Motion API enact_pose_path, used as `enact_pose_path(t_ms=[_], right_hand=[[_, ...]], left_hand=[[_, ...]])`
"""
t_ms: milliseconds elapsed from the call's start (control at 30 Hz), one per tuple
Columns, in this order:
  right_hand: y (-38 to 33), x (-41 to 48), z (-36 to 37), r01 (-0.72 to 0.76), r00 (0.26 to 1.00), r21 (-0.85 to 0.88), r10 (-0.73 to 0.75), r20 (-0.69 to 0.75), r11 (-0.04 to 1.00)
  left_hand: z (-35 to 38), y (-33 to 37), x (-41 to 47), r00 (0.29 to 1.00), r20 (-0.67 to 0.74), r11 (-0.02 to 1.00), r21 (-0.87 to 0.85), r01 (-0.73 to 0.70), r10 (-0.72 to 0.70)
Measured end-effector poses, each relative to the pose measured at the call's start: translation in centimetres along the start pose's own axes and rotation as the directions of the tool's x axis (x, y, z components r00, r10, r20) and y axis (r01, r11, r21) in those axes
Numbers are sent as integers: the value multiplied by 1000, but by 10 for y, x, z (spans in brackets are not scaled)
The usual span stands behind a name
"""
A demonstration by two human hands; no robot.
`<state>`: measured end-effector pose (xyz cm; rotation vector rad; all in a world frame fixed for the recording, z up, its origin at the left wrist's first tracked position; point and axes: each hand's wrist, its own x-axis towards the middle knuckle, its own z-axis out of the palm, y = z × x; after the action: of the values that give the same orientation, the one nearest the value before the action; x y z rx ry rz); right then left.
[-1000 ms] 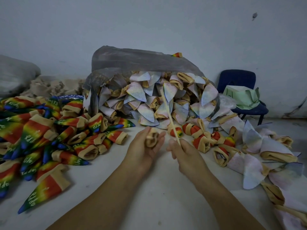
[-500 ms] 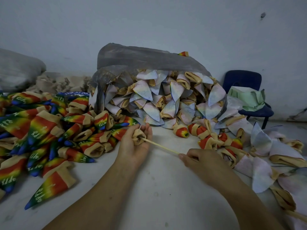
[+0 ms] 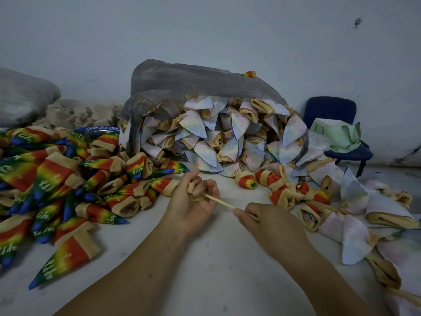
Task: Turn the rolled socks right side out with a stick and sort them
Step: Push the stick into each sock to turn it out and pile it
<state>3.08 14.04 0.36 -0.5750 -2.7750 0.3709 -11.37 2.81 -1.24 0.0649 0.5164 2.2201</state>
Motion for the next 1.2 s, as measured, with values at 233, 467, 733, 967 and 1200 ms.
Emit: enact_pose_path(t_ms=[233, 467, 733, 967, 1200], right_hand=[[-15, -3, 14, -56, 998, 105, 56, 0, 993], [-16, 1, 24, -151, 988, 282, 134, 80, 947], [-4, 5, 16, -145, 988, 245, 128, 83, 959], [13, 7, 6, -111, 991, 233, 90, 99, 966], [7, 4, 8, -56, 998, 247, 58, -2, 968]], left_hand=[[11, -23, -2, 989, -116, 954, 295, -57, 95], [8, -28, 3, 979, -156, 931, 359, -65, 129], [5, -22, 0, 989, -91, 951, 298, -85, 116], [6, -21, 3, 959, -120, 908, 370, -198, 258], [4, -26, 0, 977, 95, 790, 576, -210, 191]])
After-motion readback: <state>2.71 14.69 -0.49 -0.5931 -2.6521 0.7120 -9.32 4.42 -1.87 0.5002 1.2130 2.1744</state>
